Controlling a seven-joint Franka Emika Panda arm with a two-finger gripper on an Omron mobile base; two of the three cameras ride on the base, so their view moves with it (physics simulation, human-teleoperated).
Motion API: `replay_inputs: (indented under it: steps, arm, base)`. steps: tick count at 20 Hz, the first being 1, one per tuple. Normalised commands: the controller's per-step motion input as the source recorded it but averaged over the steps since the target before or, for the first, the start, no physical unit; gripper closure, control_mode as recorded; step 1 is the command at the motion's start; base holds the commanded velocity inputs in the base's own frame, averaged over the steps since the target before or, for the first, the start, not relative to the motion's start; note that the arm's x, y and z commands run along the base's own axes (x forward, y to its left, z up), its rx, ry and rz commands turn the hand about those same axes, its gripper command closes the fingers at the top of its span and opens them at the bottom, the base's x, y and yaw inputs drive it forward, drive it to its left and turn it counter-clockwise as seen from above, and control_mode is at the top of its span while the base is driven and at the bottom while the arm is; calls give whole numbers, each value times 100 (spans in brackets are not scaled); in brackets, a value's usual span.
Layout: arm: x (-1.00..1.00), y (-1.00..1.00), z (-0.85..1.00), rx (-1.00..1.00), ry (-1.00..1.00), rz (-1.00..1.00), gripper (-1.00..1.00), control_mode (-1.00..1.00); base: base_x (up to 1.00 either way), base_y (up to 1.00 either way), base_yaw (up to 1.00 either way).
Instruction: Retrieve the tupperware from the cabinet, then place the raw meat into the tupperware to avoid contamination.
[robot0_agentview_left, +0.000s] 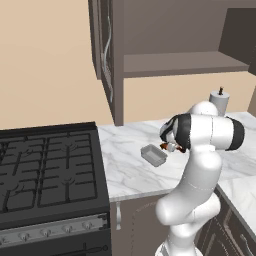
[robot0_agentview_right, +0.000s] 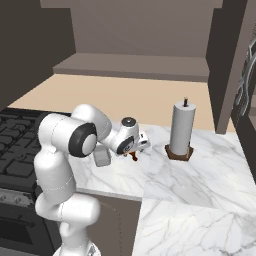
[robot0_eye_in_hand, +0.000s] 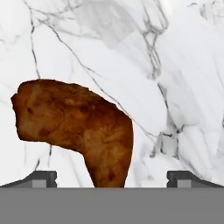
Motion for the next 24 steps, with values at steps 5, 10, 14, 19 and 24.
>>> replay_inputs:
  steps: [5, 10, 14, 19, 24]
  arm:
    - [10, 0, -31, 0, 2, 5, -100, -100]
    - [15, 0, -27, 0, 1, 5, 100, -100]
    - [17, 0, -20, 0, 0, 4, 100, -100]
    - [12, 0, -6, 0, 0, 1, 100, -100]
    - [0, 0, 29, 3, -2, 0, 100, -100]
  base:
    - [0, 0, 0]
    - [0, 0, 0]
    - [0, 0, 0]
    - [0, 0, 0]
    - [0, 0, 0]
